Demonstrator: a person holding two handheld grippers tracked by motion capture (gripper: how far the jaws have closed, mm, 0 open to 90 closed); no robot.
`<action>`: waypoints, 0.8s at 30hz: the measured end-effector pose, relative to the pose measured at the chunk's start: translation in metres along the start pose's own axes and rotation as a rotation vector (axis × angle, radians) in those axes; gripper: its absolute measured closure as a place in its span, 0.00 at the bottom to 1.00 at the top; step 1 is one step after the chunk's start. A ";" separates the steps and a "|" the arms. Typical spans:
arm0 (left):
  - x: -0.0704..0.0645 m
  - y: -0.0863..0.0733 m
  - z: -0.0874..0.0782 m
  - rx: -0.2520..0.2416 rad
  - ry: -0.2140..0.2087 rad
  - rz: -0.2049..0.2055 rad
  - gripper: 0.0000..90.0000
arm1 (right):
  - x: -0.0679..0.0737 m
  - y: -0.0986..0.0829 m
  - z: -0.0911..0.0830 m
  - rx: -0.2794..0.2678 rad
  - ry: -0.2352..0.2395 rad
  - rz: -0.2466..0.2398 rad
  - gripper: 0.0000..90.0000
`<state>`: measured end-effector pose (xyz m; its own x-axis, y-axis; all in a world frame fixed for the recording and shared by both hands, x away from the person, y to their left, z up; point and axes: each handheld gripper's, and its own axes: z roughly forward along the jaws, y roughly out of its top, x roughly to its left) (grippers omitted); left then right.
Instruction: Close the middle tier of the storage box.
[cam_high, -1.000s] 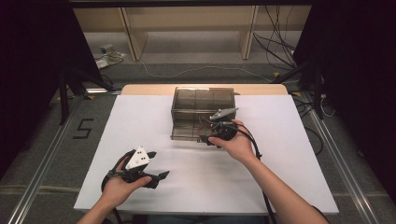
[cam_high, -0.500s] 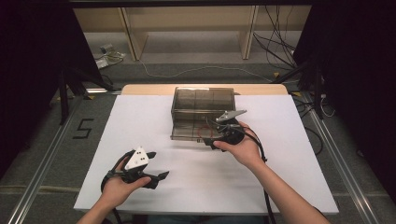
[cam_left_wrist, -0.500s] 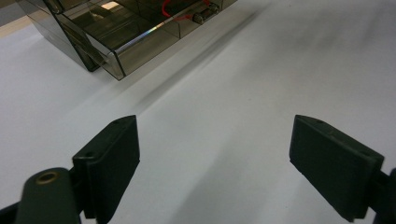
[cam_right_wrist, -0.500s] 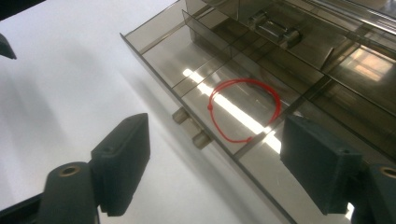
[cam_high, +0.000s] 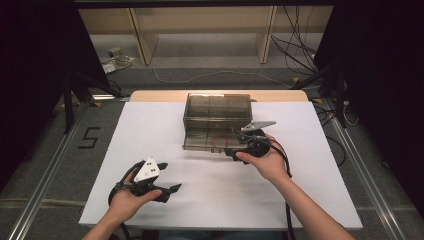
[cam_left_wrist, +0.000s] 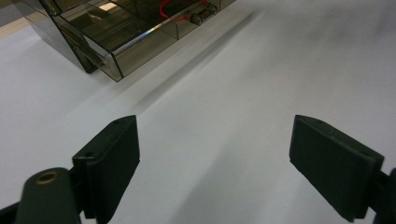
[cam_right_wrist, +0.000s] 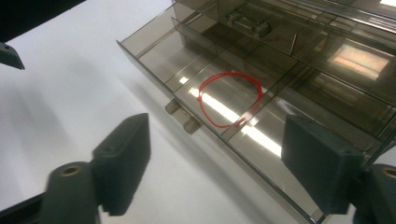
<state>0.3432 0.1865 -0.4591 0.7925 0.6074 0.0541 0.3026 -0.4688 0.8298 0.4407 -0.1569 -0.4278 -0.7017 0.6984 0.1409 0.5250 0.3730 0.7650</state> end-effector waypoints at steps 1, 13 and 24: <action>0.000 0.000 0.000 -0.002 0.002 -0.001 0.18 | 0.000 0.000 0.000 -0.003 0.000 -0.003 0.40; -0.001 0.002 0.003 0.009 0.007 0.000 0.18 | -0.003 -0.014 0.008 -0.019 0.019 -0.005 1.00; 0.001 0.003 0.004 0.014 0.007 0.002 0.18 | 0.009 -0.018 0.024 0.044 0.009 -0.036 1.00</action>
<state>0.3473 0.1831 -0.4591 0.7893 0.6111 0.0601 0.3082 -0.4789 0.8220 0.4368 -0.1424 -0.4556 -0.7249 0.6785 0.1193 0.5196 0.4247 0.7414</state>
